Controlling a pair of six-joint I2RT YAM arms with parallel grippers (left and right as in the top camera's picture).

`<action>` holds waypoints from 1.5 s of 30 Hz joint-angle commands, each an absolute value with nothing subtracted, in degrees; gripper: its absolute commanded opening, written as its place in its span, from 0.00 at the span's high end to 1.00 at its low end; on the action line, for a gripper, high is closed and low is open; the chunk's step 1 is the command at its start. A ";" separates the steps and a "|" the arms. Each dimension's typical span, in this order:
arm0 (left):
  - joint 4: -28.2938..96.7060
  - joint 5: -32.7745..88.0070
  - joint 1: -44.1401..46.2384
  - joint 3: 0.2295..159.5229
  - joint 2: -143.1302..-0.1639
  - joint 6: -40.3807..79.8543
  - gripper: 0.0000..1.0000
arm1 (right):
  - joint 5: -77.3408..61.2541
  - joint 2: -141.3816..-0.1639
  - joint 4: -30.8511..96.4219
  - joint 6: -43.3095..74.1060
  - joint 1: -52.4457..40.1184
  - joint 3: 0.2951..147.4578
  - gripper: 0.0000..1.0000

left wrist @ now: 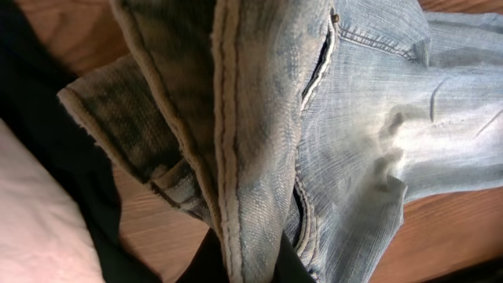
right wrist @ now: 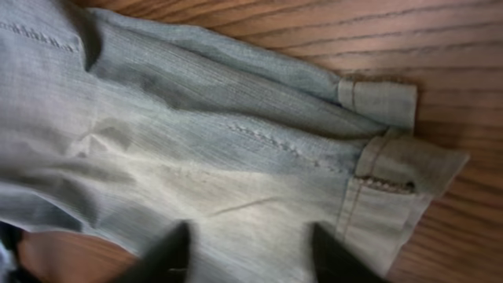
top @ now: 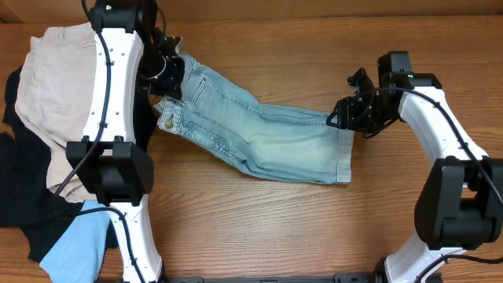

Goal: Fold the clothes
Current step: 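Fold the waistband end with the left gripper over toward the right gripper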

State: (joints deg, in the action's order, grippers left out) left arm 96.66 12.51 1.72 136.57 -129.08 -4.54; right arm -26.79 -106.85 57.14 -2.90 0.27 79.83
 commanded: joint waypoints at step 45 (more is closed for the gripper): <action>96.82 -0.71 21.21 151.41 -128.55 3.86 0.96 | -29.91 -106.41 47.99 9.54 5.50 66.19 0.96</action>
State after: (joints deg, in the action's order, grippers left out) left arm 96.07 2.11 24.73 145.95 -129.38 1.52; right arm -25.08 -106.89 48.93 12.23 5.54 66.30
